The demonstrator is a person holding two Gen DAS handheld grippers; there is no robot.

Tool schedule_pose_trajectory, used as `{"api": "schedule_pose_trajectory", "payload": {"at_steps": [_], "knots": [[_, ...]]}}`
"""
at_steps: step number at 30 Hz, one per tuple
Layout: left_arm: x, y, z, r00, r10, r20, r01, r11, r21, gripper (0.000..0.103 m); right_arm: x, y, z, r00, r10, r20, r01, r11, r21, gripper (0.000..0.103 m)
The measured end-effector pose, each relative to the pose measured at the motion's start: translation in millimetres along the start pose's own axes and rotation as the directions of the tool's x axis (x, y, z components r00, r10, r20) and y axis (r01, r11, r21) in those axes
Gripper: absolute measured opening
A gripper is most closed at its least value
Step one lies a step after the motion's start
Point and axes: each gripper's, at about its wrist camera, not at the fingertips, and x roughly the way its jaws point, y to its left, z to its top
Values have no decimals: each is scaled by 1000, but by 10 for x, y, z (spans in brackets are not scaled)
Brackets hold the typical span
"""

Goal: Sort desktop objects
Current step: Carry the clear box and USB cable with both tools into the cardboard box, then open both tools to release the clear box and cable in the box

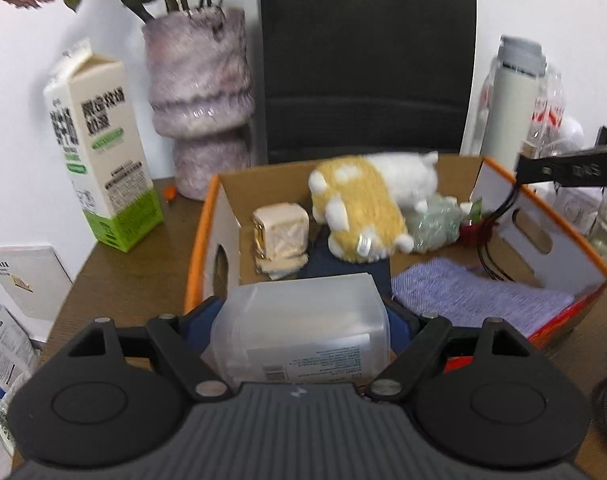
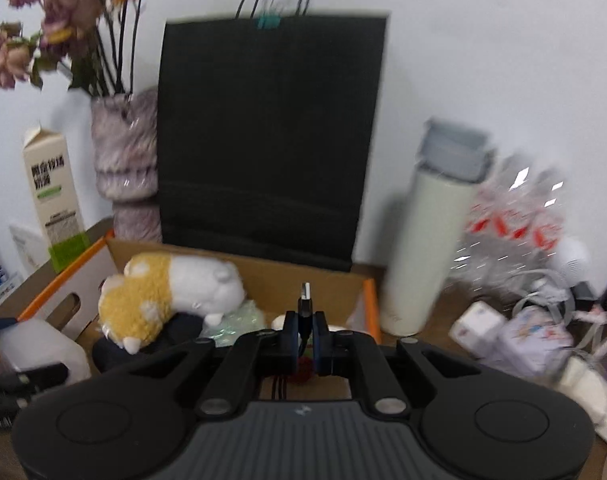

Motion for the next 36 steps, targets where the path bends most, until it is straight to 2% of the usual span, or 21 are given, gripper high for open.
{"api": "schedule_pose_trajectory", "payload": {"at_steps": [3,8,9,11,12,16,20,25,28,33,36], "knots": [[122,-51,-3,1000,12,-19,-11,999,30,84,240,-8,35,999,0,-40,0,1000,-7,6],[197,-58,21,1000,24,-15,-24,1000,8,85,618,-178,54,987,71,-143,-61,995,76,11],[202,-49,24,1000,23,-16,-23,1000,-2,85,677,-204,36,984,69,-162,-56,995,86,14],[191,-42,39,1000,17,-13,-17,1000,2,85,732,-258,9,981,49,-186,-28,993,115,40],[175,-31,44,1000,16,-7,-16,1000,0,85,719,-280,1,982,39,-182,-15,991,131,44],[104,41,144,1000,6,-5,-6,1000,-26,87,582,-300,15,987,32,-160,-14,993,114,48],[27,153,276,1000,14,-28,-17,994,-107,91,399,-315,89,987,21,-158,-6,995,97,58],[-139,226,376,999,14,-50,-22,985,-171,94,130,-291,109,984,20,-176,-8,998,67,60],[-276,247,407,997,-4,-71,-10,979,-204,97,-59,-267,110,984,21,-177,-8,997,72,65],[-584,151,352,998,-13,-66,0,979,-204,103,-511,-150,57,987,63,-147,-52,996,79,66],[-776,50,212,999,-20,-50,11,983,-185,103,-822,-57,-42,990,82,-117,-75,995,70,70]]}}
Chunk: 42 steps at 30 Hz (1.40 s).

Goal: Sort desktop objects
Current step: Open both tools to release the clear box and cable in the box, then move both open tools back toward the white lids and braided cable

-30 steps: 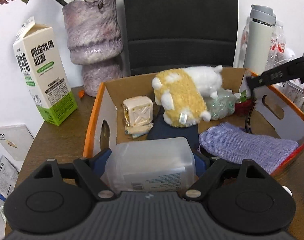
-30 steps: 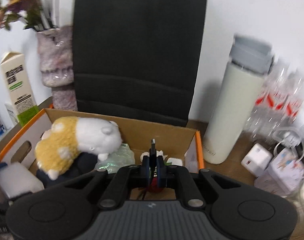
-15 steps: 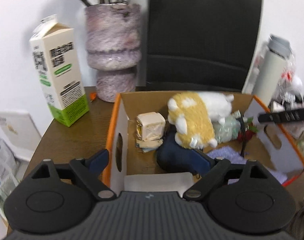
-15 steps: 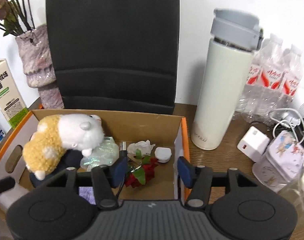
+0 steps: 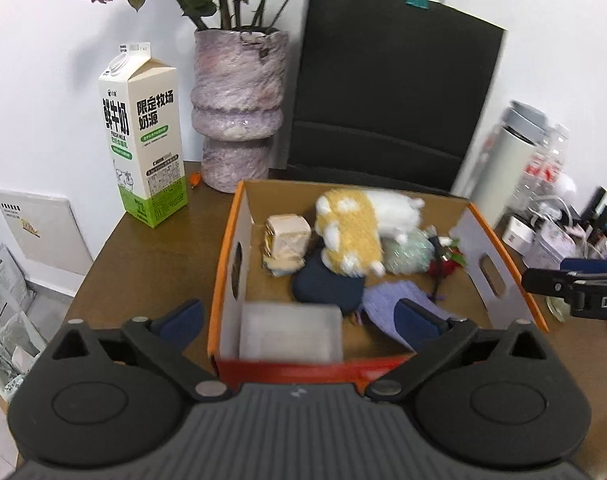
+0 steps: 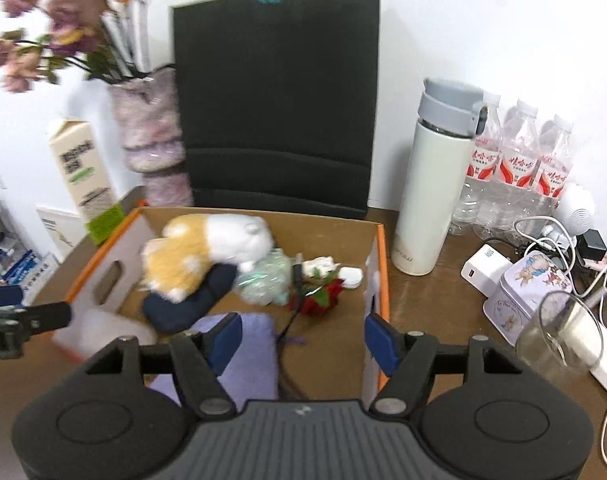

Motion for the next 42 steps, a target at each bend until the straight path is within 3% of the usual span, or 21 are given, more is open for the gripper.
{"api": "schedule_pose_trajectory", "payload": {"at_steps": [6,10,16,22,27,34,42], "knots": [[-309,-139,-409,999,29,31,-30,999,21,103,-483,188,-394,998,16,64,-14,999,-29,75],[-550,-210,-813,998,-7,58,3,998,61,103,-714,292,-741,993,15,114,-12,1000,-29,78],[-886,-173,-1495,994,-57,91,51,997,65,103,-919,446,-1484,988,8,156,-7,1000,-8,78],[-1225,-204,-2135,991,-47,126,37,996,79,103,-1167,632,-2272,983,-18,182,18,1000,0,77],[-1393,-227,-2535,993,-43,110,37,997,62,103,-1395,740,-2710,978,-42,204,45,999,-11,78],[-1478,-217,-2831,996,-34,80,31,998,50,103,-1588,684,-3117,969,-131,208,135,991,-7,78],[-1355,-251,-2765,998,-44,52,41,997,60,103,-1519,469,-3107,965,-152,212,145,988,48,78]]}}
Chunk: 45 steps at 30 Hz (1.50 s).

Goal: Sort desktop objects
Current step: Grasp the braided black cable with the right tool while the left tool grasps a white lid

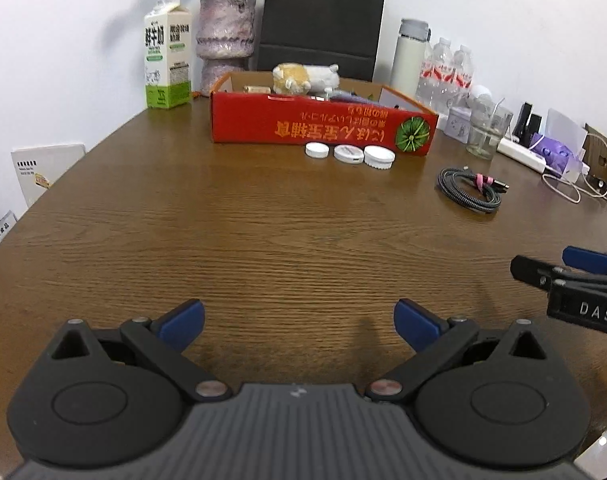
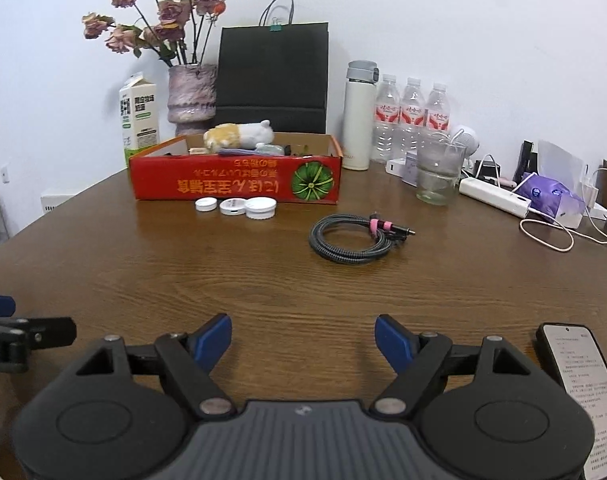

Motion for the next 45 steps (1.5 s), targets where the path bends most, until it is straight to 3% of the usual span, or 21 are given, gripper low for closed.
{"api": "schedule_pose_trajectory", "payload": {"at_steps": [7,14,15,17,18,19,22,25,29,35,39,45], "knots": [[239,60,386,999,4,49,-5,1000,16,100,387,-97,280,1000,4,6,-4,999,-38,78],[666,-166,823,991,-78,108,65,990,123,94,1038,-165,585,999,31,-35,-32,999,-10,67],[744,-206,871,989,-103,104,88,987,135,94,1126,-167,602,998,29,-48,-29,1000,-9,64],[927,-285,973,982,-173,82,158,975,156,94,1283,-179,633,997,35,-71,-35,999,-3,48],[1022,-335,1020,979,-194,70,180,969,167,94,1342,-185,643,996,34,-78,-34,999,-3,46],[1098,-380,1064,977,-203,67,188,965,180,94,1392,-194,649,996,37,-83,-38,999,-5,44],[1326,-559,1193,977,-195,86,172,960,221,90,1513,-264,655,992,71,-101,-70,997,10,25],[1583,-670,1347,972,-224,77,204,956,209,85,1541,-350,659,991,95,-91,-92,995,34,15],[1927,-763,1471,975,-219,48,207,960,186,81,1573,-450,675,987,135,-89,-129,989,68,13],[2123,-875,1450,985,-174,21,163,953,255,67,1612,-548,684,979,184,-84,-175,979,105,13],[2109,-893,1432,984,-176,35,161,950,266,42,1615,-515,690,981,173,-87,-166,982,86,13],[2019,-914,1400,985,-170,39,152,945,290,41,1594,-510,679,981,175,-87,-168,983,80,13]]}}
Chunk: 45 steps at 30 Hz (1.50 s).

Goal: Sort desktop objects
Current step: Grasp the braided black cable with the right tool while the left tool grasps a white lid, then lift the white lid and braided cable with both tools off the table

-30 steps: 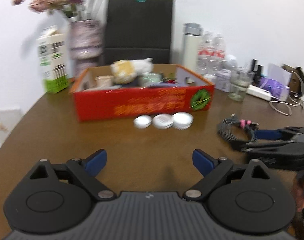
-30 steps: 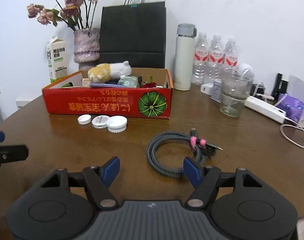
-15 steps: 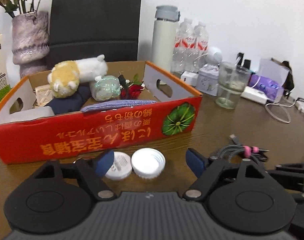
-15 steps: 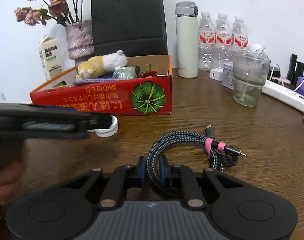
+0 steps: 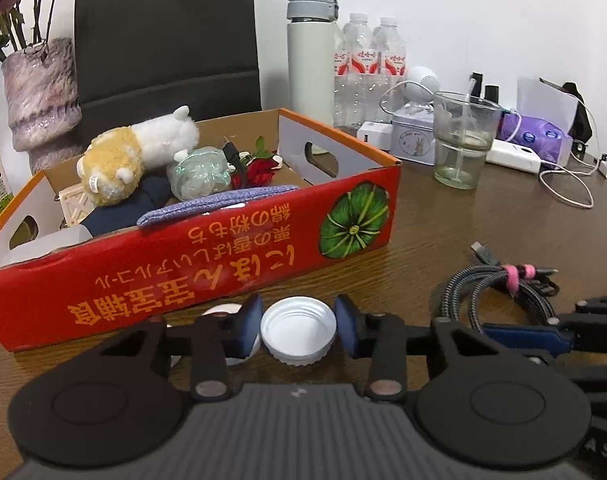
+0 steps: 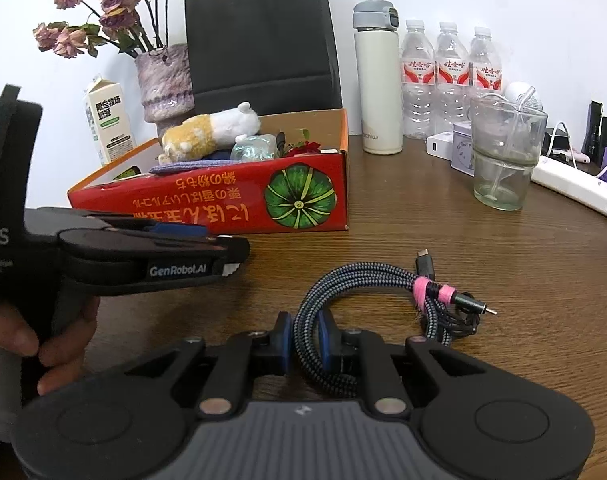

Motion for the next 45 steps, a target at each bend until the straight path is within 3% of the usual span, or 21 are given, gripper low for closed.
{"api": "schedule_pose_trajectory", "payload": {"at_steps": [5,10,15,19,22,28,35,45], "knots": [[-474,-30,-70,995,43,87,-43,999,-9,41,-16,-23,-5,1000,7,2,-7,1000,12,11],[-1006,12,-355,994,99,41,-96,993,-74,41,-89,-5,-44,1000,0,23,0,1000,19,11],[-1450,171,-664,991,130,22,-122,968,-222,41,-180,69,-77,998,11,63,-11,1000,7,11],[-1706,262,-865,990,144,8,-137,957,-254,41,-334,190,-151,996,40,81,-40,999,4,11],[-1806,345,-966,990,141,-8,-139,957,-255,41,-506,272,-222,994,51,99,-55,998,37,11],[-1862,415,-1035,996,92,-9,-91,948,-305,41,-937,289,-324,974,145,173,-174,970,167,11],[-1992,344,-996,996,87,30,-74,952,-296,41,-1381,547,-244,963,140,228,-163,983,81,11],[-2364,310,-914,987,119,103,-83,950,-301,41,-1638,752,-203,950,168,264,-183,983,32,11]]}}
